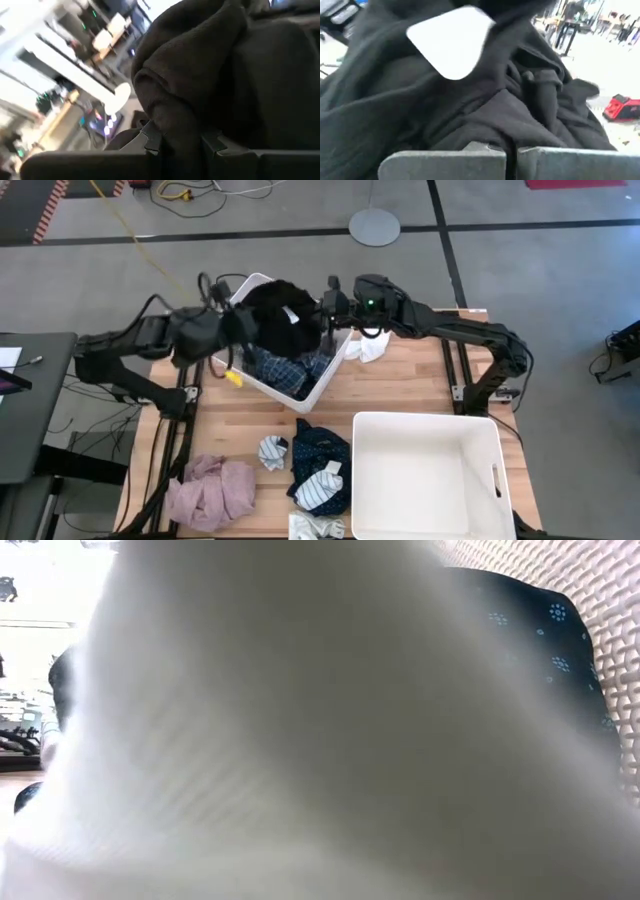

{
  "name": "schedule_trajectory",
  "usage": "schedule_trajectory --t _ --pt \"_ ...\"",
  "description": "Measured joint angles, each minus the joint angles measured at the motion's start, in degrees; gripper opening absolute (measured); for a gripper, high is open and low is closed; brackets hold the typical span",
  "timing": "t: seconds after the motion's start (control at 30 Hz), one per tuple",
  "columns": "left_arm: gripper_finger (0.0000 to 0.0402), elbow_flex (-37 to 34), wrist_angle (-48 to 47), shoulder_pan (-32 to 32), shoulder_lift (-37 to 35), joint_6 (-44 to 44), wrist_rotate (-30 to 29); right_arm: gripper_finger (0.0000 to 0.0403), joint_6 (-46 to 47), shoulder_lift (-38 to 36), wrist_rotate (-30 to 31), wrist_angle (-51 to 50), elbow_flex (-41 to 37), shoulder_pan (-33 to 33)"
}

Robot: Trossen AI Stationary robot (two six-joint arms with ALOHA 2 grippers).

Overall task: Sort clothes
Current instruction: Put the black shirt into the top white laundry bin

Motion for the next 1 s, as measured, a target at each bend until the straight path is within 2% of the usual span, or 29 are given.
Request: schedule_trajectory --t 0.2,0.3,0.7,0.83,1.0 --pt "0.0046 0.0 -9.7 10.3 1.0 -8.1 10.6 0.0003 1.5 2.9 -0.3 -2.3 0.0 0.0" --pt "0.0054 0.0 -13.2 13.9 2.9 -10.4 13.9 0.0003 2.0 4.7 -0.3 -3.7 0.0 0.0" --pt "0.0067 -7.9 -13.5 21.8 10.0 -10.8 27.1 0.0021 8.3 9.4 -1.4 -10.3 0.0 -0.6" --pt "0.0091 -10.3 -12.4 23.8 12.3 -10.8 30.1 0.0035 9.6 9.2 -1.5 -12.8 0.0 -0.7" --pt "0.0146 -11.3 -11.8 25.5 14.1 -10.5 32.2 0.0054 10.0 9.0 -1.5 -15.2 0.0 -0.7"
